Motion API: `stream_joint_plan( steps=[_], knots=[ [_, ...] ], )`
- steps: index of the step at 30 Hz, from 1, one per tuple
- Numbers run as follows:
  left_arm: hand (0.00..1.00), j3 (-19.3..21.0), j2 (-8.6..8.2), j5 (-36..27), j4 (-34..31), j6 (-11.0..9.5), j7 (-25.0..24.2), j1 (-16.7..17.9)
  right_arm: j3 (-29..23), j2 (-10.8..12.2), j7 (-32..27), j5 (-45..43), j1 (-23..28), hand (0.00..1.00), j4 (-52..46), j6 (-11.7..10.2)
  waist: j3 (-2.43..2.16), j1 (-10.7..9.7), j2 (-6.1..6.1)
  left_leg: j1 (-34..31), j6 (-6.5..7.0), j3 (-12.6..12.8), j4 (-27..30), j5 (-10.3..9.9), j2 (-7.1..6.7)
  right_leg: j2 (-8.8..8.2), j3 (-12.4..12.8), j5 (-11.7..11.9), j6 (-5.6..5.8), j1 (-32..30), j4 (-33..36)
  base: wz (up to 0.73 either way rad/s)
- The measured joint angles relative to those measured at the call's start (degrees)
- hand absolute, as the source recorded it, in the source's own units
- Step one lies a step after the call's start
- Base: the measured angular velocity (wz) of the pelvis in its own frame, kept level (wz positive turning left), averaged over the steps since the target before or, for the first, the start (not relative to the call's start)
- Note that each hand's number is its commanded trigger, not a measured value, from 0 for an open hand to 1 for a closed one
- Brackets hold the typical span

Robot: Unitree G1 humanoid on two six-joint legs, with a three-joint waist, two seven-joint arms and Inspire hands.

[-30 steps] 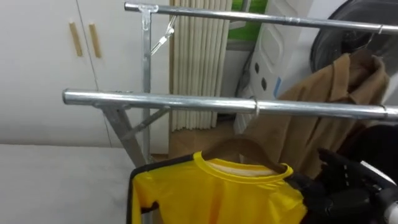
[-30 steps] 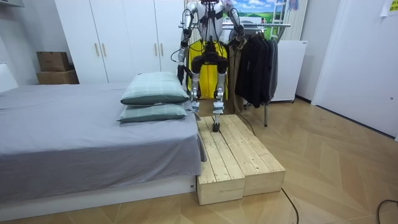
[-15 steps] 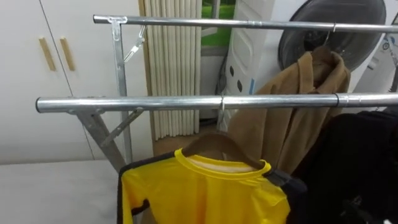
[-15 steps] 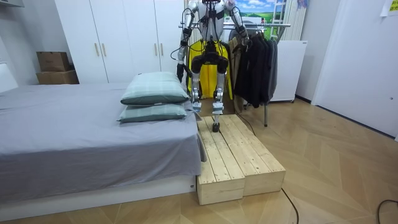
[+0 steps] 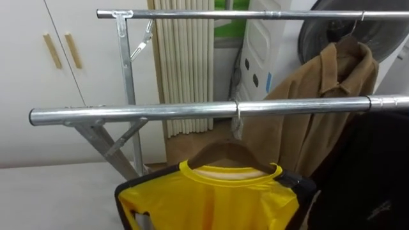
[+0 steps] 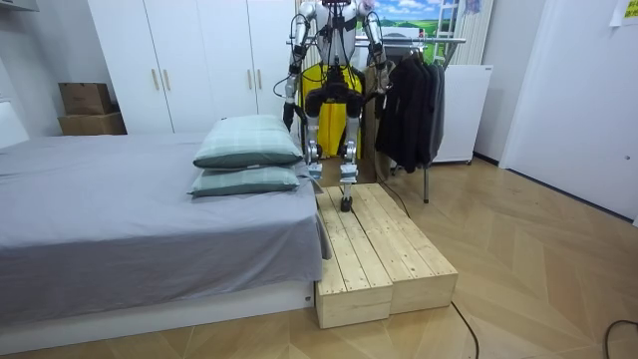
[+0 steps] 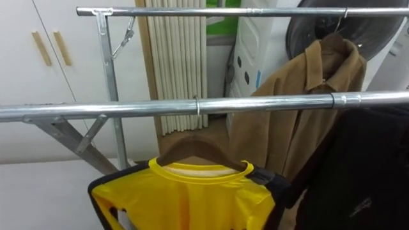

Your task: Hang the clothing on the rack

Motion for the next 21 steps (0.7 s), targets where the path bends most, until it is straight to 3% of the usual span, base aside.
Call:
stream_joint_plan(
  steps=[6,11,17,21],
  knots=[
    [0.00,1.8,-1.41,-1.5,3.3,-0.4,0.9,-0.8,-2.2,2.9,0.1,7.3,0.0,0.00,7.8,-0.8,-0.04,-0.3,0.09,0.2,-0.07,0.0,-0.1,0.0,0.09,0.04,0.0,0.0,0.06,0.2,-0.1,-0.01],
    [0.00,2.1,-1.59,-6.4,5.5,-1.1,1.8,-1.0,-2.5,3.4,0.0,9.4,-0.1,0.00,9.3,-1.0,0.06,-0.3,0.28,0.3,-0.09,0.6,-0.2,-0.1,0.07,-0.01,0.4,-0.1,0.14,0.0,0.0,-0.04],
    [0.00,2.2,-2.03,-8.5,7.1,-1.2,2.1,-2.1,-2.5,3.9,0.1,12.4,-1.8,0.00,11.3,-1.0,0.01,-0.2,1.43,-0.1,-0.03,0.6,0.3,-0.3,0.01,-0.08,0.4,-0.1,0.15,0.1,-0.2,0.01],
    [0.00,2.3,-2.90,-11.1,7.8,-1.2,3.4,-2.3,-2.4,5.1,0.1,16.5,-2.2,0.00,13.1,-0.9,0.03,-0.2,2.11,-0.2,0.09,-1.8,0.7,-0.3,-0.65,-0.35,-1.6,-0.2,0.31,1.2,-0.9,0.25]
  ],
)
